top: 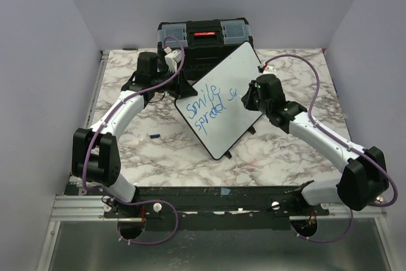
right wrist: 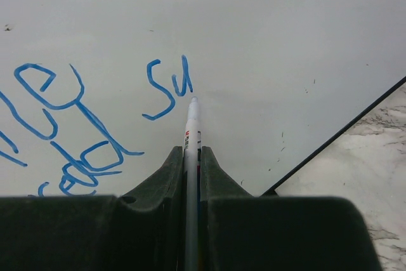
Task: Write a sentence on the whiteboard
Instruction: Write a sentence on the whiteboard stand.
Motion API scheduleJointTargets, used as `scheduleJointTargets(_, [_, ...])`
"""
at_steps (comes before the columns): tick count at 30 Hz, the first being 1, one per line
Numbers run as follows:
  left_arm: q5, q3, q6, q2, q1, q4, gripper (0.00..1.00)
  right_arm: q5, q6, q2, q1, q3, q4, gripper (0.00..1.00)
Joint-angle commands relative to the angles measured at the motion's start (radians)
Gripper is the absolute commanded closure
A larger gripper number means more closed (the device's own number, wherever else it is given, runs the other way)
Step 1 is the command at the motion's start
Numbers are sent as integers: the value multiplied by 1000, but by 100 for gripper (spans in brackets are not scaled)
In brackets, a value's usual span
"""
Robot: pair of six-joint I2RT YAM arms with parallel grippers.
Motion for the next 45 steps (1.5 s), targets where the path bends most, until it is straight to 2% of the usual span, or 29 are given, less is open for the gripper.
scheduleJointTargets(1, [-11, 5, 92, -44, -7, 83, 100, 59, -42, -43, -3, 25, -31, 99])
scheduleJointTargets(13, [-12, 3, 92, -48, -7, 80, 100, -1, -44, 15, -48, 74, 27, 99])
scheduleJointTargets(36, [-6, 3, 88, -42, -7, 94, 100, -154, -9, 12, -107, 9, 99, 99])
scheduleJointTargets(45, [-5, 7, 86, -33, -7, 92, 100, -167, 8, 33, -127, 17, 100, 99])
